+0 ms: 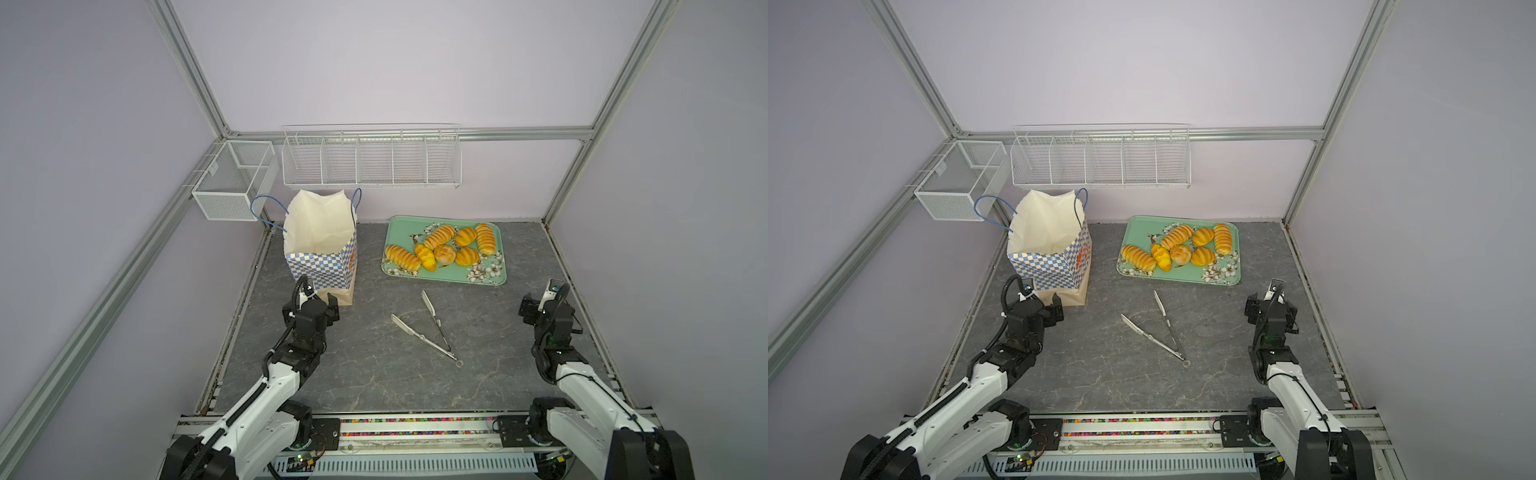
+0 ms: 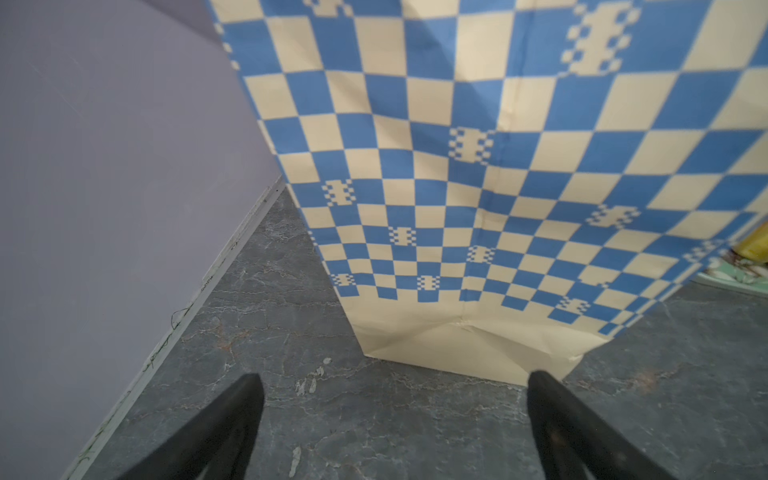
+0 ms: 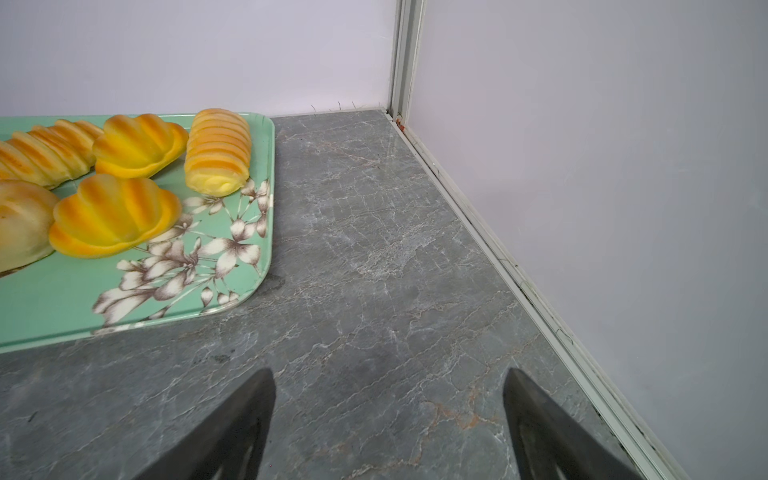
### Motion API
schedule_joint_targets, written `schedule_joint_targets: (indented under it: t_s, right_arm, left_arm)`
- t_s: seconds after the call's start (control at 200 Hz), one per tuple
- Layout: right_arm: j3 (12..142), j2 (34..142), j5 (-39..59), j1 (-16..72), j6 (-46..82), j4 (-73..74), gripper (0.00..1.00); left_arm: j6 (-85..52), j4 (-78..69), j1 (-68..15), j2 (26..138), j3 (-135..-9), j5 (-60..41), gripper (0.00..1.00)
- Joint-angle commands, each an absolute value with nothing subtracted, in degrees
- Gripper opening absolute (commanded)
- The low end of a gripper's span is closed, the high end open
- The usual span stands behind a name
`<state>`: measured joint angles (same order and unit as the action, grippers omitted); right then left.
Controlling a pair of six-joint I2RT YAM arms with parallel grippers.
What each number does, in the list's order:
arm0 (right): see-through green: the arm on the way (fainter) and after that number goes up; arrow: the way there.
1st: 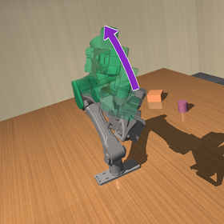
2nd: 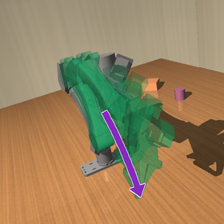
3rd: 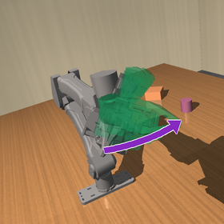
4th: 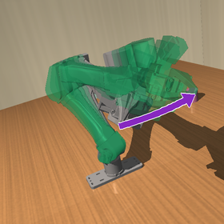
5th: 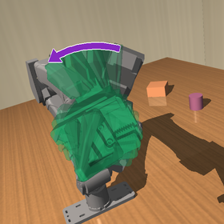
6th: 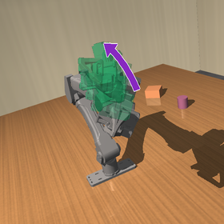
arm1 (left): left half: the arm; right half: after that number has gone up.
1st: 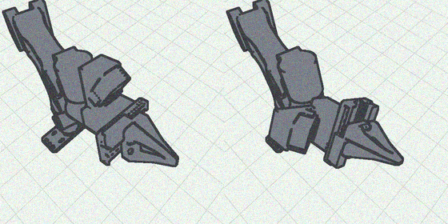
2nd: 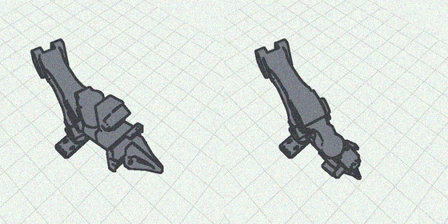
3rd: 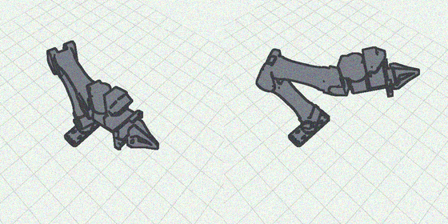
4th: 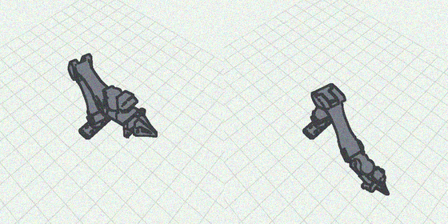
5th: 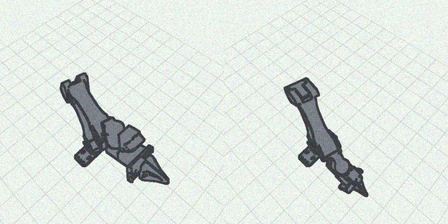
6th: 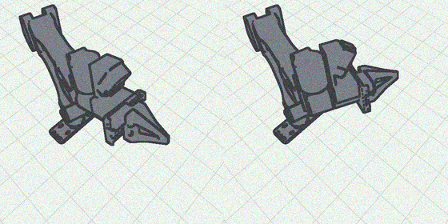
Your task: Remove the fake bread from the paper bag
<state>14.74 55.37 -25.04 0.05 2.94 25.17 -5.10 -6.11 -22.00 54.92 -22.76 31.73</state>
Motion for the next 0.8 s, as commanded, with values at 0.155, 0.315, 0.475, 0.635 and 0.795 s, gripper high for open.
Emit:
schedule_joint_targets:
  t_s: [0.155, 0.315, 0.475, 0.635, 0.795]
  right_arm:
    - [13.29, 64.76, -17.03, -2.06, 3.54, 47.46, 0.88]
    - [15.17, 69.13, -12.63, -2.94, 4.79, 51.25, 0.89]
    - [17.91, 72.55, -11.69, -3.59, 3.14, 52.95, 0.89]
    - [20.28, 70.44, -7.47, -3.60, 0.62, 44.33, 0.89]
    - [19.85, 67.15, -9.17, -3.60, -0.21, 38.09, 0.88]
  left_arm:
    - [-3.56, -17.85, -18.48, 60.88, -21.81, 32.02, 0.99]
    - [-6.31, -27.21, -11.60, 62.22, -18.23, 25.94, 0.99]
    - [-6.55, -34.83, -6.60, 66.21, -16.79, 21.26, 0.99]
    - [-4.85, -36.52, -6.15, 70.85, -18.98, 18.71, 0.99]
    - [-3.62, -38.80, -5.77, 72.67, -19.36, 19.33, 0.99]
